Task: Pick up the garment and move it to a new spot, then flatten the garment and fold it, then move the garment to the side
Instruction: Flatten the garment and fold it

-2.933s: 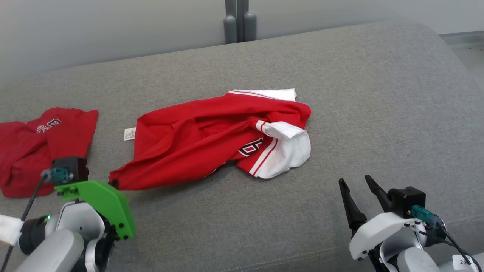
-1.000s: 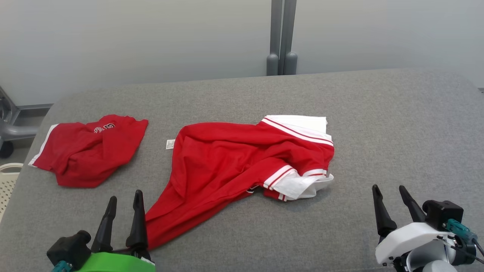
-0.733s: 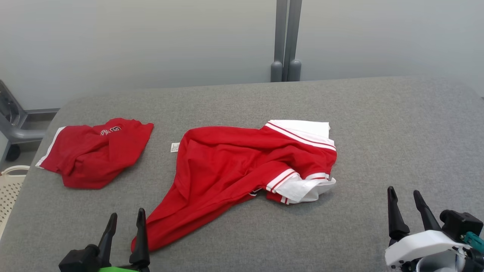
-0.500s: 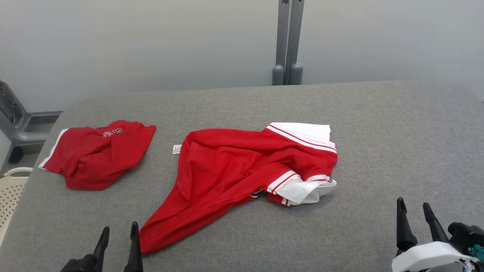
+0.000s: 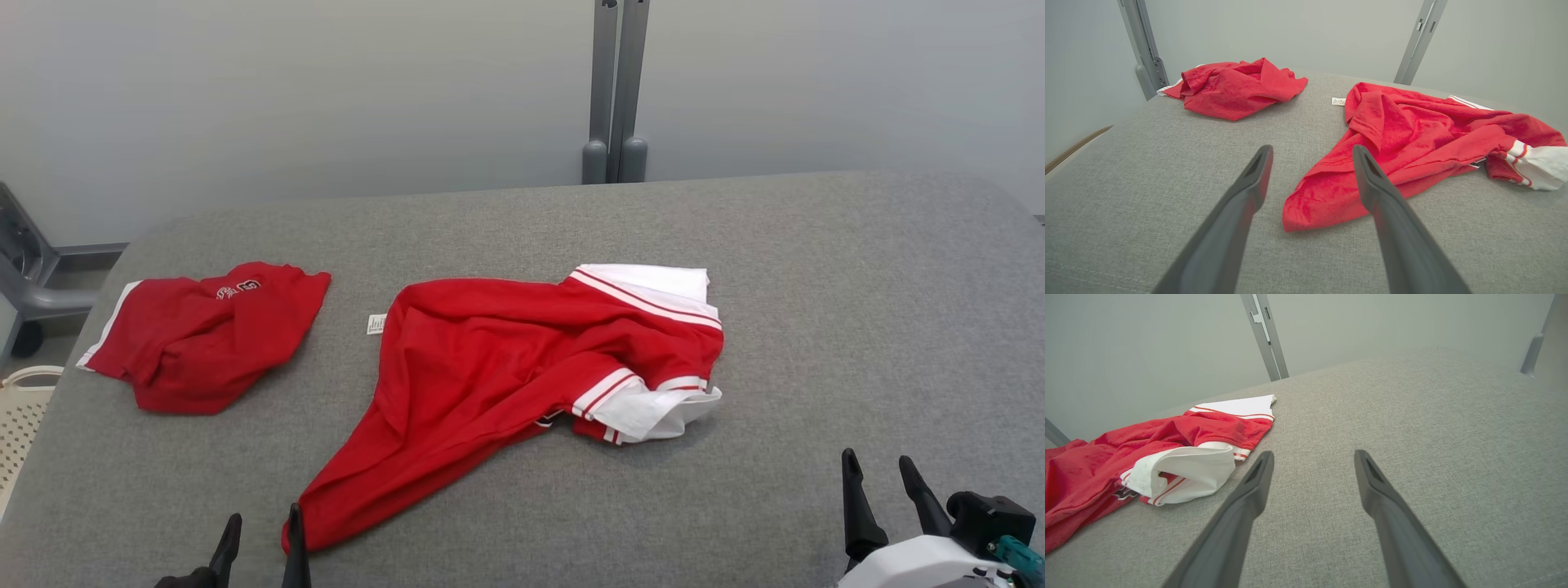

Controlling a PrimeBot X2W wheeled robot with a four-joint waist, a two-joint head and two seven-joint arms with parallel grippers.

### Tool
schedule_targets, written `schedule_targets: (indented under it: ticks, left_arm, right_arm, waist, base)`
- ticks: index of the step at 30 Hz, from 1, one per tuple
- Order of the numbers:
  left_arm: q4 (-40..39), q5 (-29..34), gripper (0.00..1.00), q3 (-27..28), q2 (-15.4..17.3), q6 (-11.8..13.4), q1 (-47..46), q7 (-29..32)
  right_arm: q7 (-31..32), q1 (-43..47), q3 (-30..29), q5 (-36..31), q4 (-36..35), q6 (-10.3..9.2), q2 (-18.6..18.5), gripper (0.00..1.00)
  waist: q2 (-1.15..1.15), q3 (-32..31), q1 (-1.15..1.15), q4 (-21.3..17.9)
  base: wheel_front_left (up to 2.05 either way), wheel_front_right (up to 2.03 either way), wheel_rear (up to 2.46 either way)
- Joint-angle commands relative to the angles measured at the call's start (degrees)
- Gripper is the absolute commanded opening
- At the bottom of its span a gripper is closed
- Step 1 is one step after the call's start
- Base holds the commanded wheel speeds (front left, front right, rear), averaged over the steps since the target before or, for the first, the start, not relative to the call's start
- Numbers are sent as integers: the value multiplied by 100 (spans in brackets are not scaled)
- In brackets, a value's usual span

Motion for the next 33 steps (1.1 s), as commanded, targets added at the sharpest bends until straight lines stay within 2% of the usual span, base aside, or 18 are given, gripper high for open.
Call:
schedule_targets:
  ticks: [1,11,17,19,20,21,22,23,27,30,33]
  left_arm:
    - [-2,44,100,-3,-47,-23,-12,-6]
    - [175,68,100,-117,-15,-99,-200,49]
    - [202,112,100,-287,127,-141,-471,549]
    - [236,151,100,-367,226,-155,-622,920]
    - [257,129,95,-401,239,-160,-696,1165]
    - [260,198,74,-485,341,-115,-855,1640]
    - [293,174,58,-501,363,-80,-916,1924]
    - [299,209,50,-533,427,-75,-974,2167]
    - [302,192,40,-530,598,28,-1195,2968]
    - [229,161,37,-536,741,4,-1270,3328]
    - [181,105,28,-562,826,-50,-1318,3608]
  right_arm:
    - [26,-47,30,8,-40,0,-17,100]
    - [158,-61,67,-103,-151,0,-16,100]
    - [521,-222,113,-329,-272,0,-16,100]
    - [724,-331,132,-404,-364,0,-17,100]
    - [822,-378,140,-456,-429,0,-15,100]
    - [982,-469,146,-504,-572,0,-17,100]
    - [1045,-494,157,-533,-635,0,-16,100]
    - [1107,-518,174,-544,-701,0,-16,100]
    - [1251,-579,264,-539,-911,0,-16,100]
    - [1296,-562,335,-498,-990,0,-16,100]
    - [1311,-542,384,-481,-1027,0,-16,100]
  waist:
    - [0,8,0,-20]
    - [0,66,0,-44]
    - [0,134,0,-58]
    - [0,176,0,-61]
    - [0,197,0,-60]
    - [0,250,0,-59]
    - [0,277,0,-60]
    - [0,304,0,-66]
    - [0,423,0,-113]
    - [0,499,0,-158]
    - [0,570,0,-190]
  base:
    - [0,0,0]
    - [0,0,0]
    - [0,0,0]
    - [0,0,0]
    - [0,0,0]
    - [0,0,0]
    - [0,0,0]
    - [0,0,0]
    - [0,0,0]
    - [0,0,0]
    - [0,0,0]
